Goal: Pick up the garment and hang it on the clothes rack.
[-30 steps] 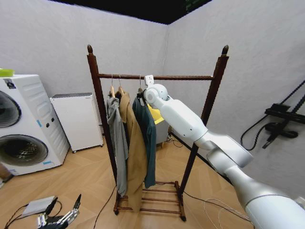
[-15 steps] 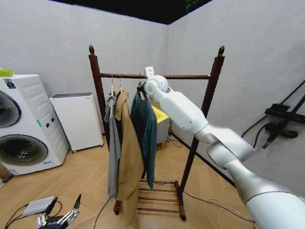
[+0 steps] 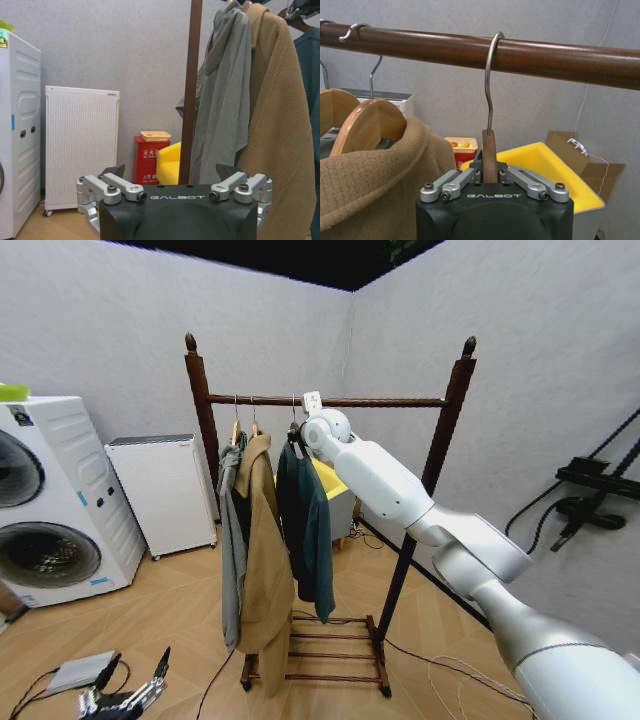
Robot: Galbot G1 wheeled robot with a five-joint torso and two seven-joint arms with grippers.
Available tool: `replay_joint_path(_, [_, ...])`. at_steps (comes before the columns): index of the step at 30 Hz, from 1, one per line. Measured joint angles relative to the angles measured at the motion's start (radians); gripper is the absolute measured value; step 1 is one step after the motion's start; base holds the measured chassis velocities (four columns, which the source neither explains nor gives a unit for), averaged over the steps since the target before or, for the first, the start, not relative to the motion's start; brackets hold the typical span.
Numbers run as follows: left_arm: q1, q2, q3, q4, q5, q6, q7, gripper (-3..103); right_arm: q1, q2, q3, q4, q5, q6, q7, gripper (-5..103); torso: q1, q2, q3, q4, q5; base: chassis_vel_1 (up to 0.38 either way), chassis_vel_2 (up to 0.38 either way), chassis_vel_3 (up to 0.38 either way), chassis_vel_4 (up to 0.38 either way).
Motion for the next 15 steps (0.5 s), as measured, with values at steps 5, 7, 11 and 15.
replay_joint_path(5, [0.000, 0.000, 0.000, 0.000, 0.000, 0.000, 0.000, 100, -0.009, -0.001, 0.001, 0.011, 0.011, 0.001, 0.007, 9, 0.000, 0.000, 0.000, 0.0000, 0.0000, 0.000, 0.000, 0.000, 0.000])
replay_joint_path(7, [0.000, 0.000, 0.000, 0.000, 0.000, 0.000, 0.000, 100, -0.013, -0.002, 0.002, 0.021, 0.012, 0.001, 0.011, 9, 0.000, 0.000, 0.000, 0.0000, 0.0000, 0.000, 0.000, 0.000, 0.000])
replay_joint_path(11, [0.000, 0.000, 0.000, 0.000, 0.000, 0.000, 0.000, 100, -0.015, -0.010, 0.002, 0.047, 0.018, 0.000, 0.025, 9, 0.000, 0.000, 0.000, 0.0000, 0.0000, 0.000, 0.000, 0.000, 0.000])
replay_joint_path(15, [0.000, 0.000, 0.000, 0.000, 0.000, 0.000, 0.000, 100, 0.017, -0.014, 0.005, 0.053, 0.032, -0.002, 0.030, 9, 0.000, 0.000, 0.000, 0.0000, 0.0000, 0.000, 0.000, 0.000, 0.000])
